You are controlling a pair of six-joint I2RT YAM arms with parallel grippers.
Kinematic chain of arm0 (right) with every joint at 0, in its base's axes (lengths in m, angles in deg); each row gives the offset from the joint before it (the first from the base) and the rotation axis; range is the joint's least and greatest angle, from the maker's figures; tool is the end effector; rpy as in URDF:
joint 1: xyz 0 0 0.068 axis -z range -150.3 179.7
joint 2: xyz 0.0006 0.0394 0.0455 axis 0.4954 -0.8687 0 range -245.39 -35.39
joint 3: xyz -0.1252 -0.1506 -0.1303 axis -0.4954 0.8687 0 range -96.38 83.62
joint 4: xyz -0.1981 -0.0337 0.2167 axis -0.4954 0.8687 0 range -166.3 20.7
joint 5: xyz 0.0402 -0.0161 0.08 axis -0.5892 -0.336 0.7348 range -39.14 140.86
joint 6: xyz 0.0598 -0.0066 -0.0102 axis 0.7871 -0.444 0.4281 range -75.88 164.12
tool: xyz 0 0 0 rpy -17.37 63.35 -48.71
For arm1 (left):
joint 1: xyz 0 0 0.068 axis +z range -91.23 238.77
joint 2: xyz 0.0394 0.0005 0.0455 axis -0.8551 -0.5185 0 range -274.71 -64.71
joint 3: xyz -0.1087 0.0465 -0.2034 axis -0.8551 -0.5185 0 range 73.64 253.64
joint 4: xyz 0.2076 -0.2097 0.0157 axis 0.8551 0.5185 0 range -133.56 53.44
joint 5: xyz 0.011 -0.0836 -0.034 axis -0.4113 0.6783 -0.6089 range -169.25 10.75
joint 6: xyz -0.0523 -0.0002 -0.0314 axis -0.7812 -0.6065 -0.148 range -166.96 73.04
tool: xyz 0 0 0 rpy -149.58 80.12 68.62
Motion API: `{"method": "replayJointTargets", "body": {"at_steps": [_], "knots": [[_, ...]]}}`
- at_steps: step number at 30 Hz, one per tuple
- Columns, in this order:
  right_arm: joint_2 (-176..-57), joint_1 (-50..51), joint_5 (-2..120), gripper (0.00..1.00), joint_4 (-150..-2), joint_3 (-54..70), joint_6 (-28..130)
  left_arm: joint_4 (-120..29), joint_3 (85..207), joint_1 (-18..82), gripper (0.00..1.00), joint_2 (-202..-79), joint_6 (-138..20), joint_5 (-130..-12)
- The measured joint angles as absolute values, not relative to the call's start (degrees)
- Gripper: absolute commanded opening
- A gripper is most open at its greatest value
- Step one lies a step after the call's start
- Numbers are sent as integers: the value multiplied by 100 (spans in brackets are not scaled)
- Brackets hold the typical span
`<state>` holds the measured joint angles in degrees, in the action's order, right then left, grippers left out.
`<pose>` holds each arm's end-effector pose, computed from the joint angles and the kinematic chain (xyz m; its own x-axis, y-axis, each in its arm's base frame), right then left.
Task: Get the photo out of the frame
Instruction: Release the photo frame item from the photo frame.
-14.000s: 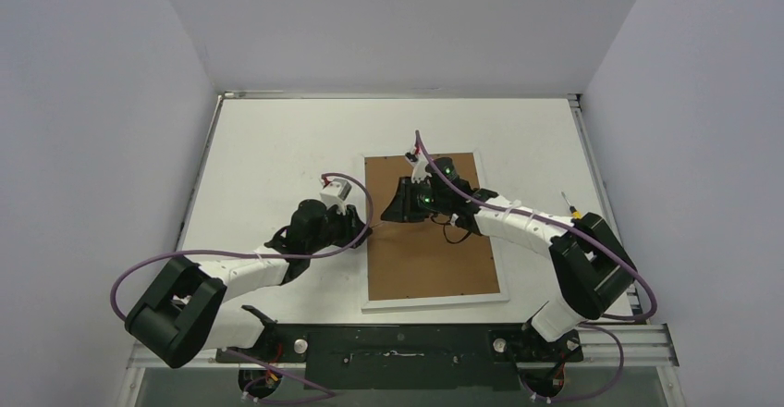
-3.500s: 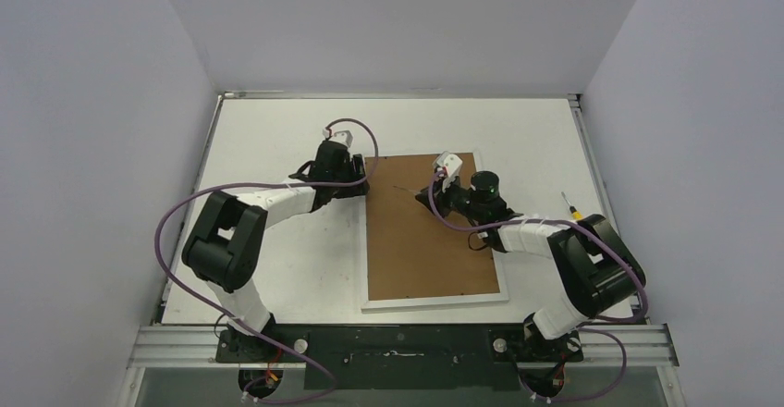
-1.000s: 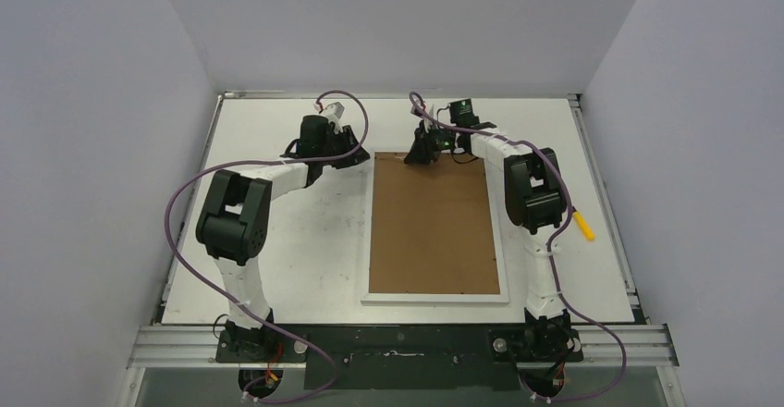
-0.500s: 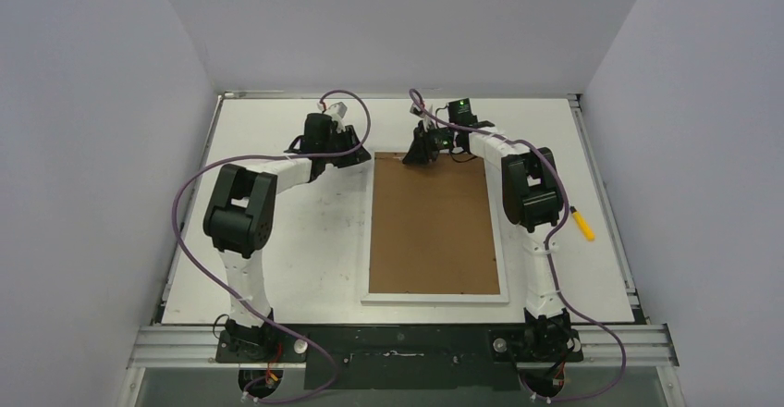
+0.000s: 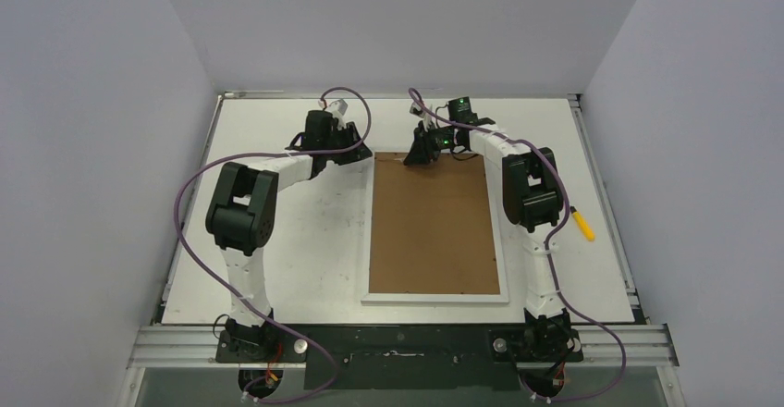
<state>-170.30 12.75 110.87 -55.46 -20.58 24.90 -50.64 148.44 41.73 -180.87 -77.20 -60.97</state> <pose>0.4776 0.1869 0.1051 -0.4899 -0.3213 -0.8104 -0.8706 0.2281 0.4358 0.4421 -0.1505 0.1088 -0.7302 -0.2764 -0.6249 0.1832 0.8018 -0.5688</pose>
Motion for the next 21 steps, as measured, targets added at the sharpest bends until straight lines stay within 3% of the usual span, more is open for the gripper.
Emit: {"method": "replayJointTargets", "body": {"at_steps": [21], "knots": [[-17212, 1283, 11133, 5, -5607, -2251, 2857, -5024, 14967, 4175, 34, -18277, -7766, -6081]]}}
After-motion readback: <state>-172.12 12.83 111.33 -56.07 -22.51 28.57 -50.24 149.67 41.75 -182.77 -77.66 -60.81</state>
